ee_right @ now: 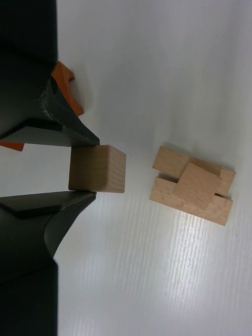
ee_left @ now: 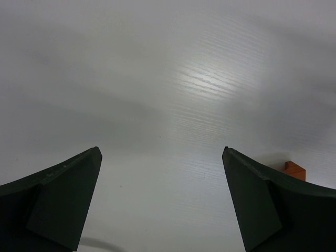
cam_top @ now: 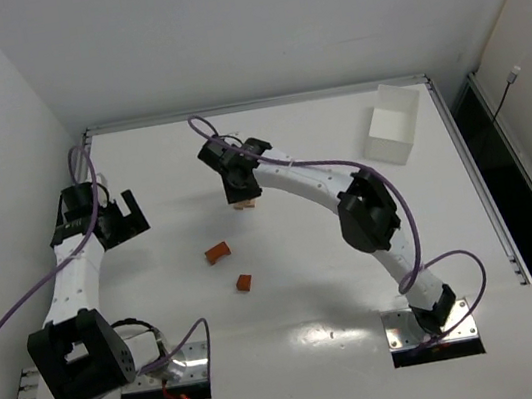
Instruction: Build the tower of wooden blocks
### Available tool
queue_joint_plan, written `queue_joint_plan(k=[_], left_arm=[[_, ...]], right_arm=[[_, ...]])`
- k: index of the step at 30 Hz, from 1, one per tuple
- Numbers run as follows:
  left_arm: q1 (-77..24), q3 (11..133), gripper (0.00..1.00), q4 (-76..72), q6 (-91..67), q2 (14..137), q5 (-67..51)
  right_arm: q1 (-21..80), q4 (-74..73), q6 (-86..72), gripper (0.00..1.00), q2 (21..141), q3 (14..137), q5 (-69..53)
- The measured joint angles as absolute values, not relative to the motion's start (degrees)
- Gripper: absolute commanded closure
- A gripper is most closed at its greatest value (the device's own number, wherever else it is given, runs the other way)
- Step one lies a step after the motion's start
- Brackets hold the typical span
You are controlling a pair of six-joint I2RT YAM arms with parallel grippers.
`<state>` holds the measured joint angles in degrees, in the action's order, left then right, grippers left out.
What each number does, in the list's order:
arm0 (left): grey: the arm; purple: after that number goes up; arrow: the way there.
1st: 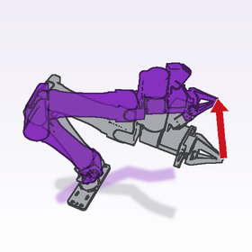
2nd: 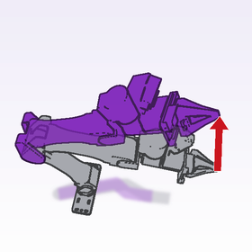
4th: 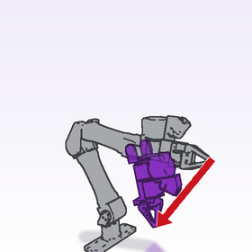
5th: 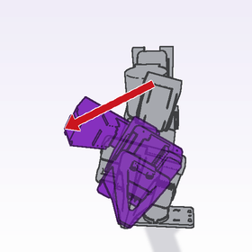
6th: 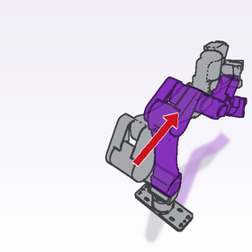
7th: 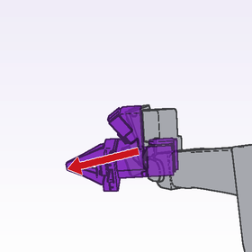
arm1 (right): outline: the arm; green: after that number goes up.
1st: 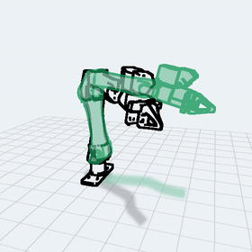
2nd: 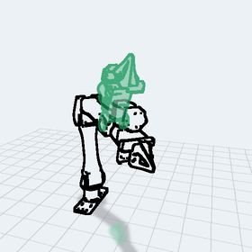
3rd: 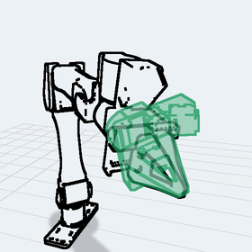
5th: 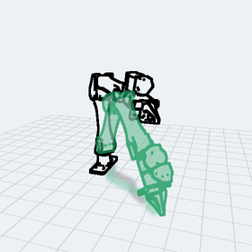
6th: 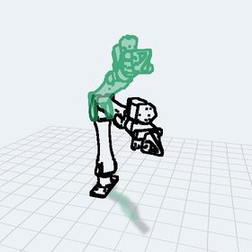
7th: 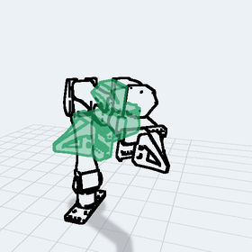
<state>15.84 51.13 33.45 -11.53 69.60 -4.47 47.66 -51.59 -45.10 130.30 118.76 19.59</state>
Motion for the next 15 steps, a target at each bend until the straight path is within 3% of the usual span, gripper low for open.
queue_joint_plan(k=[15], left_arm=[[15.84,51.13,0.0,33.32,-12.12,68.6,-4.45]], right_arm=[[49.65,-55.07,-58.74,1.0,132.68,120.95,23.4]])
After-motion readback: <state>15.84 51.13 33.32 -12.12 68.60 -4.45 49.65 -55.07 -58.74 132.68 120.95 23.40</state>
